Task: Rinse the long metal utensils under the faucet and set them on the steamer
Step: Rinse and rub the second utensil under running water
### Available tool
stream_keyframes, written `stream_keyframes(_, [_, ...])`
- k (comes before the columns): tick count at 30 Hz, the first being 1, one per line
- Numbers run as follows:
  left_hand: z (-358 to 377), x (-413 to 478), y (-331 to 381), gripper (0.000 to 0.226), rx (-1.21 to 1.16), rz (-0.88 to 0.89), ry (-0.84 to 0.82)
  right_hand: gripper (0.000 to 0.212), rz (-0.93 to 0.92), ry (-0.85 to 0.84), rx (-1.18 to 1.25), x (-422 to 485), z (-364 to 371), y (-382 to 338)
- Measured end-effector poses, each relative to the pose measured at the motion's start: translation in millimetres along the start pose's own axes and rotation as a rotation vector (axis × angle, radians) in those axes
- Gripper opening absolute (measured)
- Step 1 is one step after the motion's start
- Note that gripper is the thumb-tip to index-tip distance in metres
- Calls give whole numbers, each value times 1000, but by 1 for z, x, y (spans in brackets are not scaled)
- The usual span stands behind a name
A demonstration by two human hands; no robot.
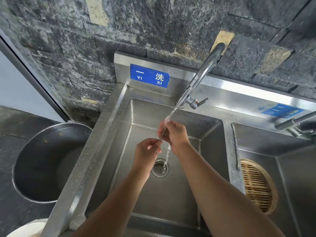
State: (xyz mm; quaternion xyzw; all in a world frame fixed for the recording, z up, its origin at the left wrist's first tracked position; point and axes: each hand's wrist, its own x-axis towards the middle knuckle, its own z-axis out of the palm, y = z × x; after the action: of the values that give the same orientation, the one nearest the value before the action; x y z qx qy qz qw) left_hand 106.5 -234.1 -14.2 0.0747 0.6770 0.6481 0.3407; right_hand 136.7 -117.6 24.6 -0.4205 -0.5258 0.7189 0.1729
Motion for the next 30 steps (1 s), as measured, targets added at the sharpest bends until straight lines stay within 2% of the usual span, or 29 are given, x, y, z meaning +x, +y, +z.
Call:
stream_keyframes(3, [2,4,8,13,21,32,-4,34,23,11,66,1,1,-11])
stream_keyframes(7, [10,17,28,16,-5,62,-23,37,29,-87,139,3,-3,-21])
stream_keyframes(12, [19,31,47,23,-34,51,-125,18,-28,-127,183,8,-10,-27])
stream_keyframes(16, [24,35,50,28,-32,45,-166,17,-71,-86,127,13,-14,-26])
stream_keyframes(20, [31,37,59,32,0,133,-182,14,-107,-61,42,15,-16,-26])
stream_keyframes(26, [38,40,70,30,45,262,-190,18,-114,-83,44,14,-16,-37])
stream_keyframes(30, [37,38,68,33,21,240,-195,13,-177,-75,-113,15,-15,-46])
